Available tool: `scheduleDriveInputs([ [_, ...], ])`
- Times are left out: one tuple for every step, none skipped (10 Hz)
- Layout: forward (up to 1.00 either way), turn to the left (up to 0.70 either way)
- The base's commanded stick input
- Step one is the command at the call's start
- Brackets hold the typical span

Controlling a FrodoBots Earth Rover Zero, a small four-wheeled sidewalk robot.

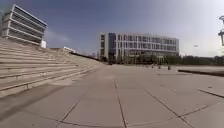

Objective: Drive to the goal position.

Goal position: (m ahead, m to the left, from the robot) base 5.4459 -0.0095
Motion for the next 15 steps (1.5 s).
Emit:
scheduleDriveInputs([
  [0.70, 0.00],
  [0.70, 0.00],
  [0.70, 0.00],
  [0.70, 0.00],
  [0.70, 0.00],
  [0.70, 0.00],
  [0.70, 0.00],
  [0.70, 0.00],
  [0.70, 0.00],
  [0.70, 0.00],
  [0.70, 0.00],
  [0.70, 0.00],
  [0.70, 0.00],
  [0.70, 0.00],
  [0.70, 0.00],
])
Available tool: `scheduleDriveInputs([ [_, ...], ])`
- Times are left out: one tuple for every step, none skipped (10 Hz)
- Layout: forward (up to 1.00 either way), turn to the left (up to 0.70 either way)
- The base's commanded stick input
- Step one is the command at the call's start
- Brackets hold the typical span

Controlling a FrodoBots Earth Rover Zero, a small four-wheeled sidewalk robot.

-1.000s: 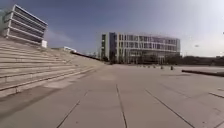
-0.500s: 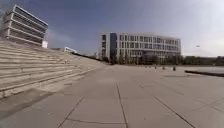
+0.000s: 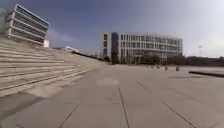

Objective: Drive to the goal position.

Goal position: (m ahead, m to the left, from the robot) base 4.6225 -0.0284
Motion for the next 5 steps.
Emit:
scheduleDriveInputs([
  [0.70, 0.00],
  [0.70, 0.00],
  [0.70, -0.33],
  [0.70, -0.35],
  [0.70, -0.35],
])
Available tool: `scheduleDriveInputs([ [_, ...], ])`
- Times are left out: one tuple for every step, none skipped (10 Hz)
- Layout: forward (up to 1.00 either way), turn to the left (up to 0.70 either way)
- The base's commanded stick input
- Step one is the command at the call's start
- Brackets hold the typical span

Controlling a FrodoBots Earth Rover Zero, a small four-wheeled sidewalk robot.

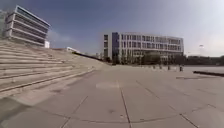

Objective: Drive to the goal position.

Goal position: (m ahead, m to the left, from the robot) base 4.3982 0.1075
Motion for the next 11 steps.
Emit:
scheduleDriveInputs([
  [0.70, -0.07],
  [0.70, 0.00],
  [0.70, 0.00],
  [0.70, 0.00],
  [0.70, 0.00],
  [0.70, 0.00],
  [0.70, 0.00],
  [0.70, 0.00],
  [0.70, 0.00],
  [0.70, 0.00],
  [0.70, 0.00],
])
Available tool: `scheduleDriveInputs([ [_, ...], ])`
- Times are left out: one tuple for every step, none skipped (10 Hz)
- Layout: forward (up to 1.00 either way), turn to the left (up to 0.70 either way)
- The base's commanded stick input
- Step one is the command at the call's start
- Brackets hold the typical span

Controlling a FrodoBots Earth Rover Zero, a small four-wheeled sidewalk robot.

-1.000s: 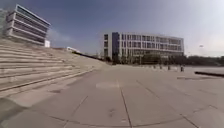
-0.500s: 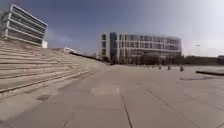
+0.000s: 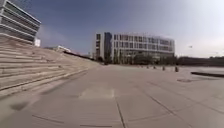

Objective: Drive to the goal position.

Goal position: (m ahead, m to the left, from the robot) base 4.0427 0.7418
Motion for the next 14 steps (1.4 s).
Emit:
scheduleDriveInputs([
  [0.70, 0.00],
  [0.70, 0.00],
  [0.70, 0.00],
  [0.70, 0.00],
  [0.70, 0.00],
  [0.70, 0.00],
  [0.70, 0.00],
  [0.70, 0.00],
  [0.70, 0.00],
  [0.70, 0.00],
  [0.70, 0.00],
  [0.70, 0.00],
  [0.70, 0.00],
  [0.70, 0.00],
])
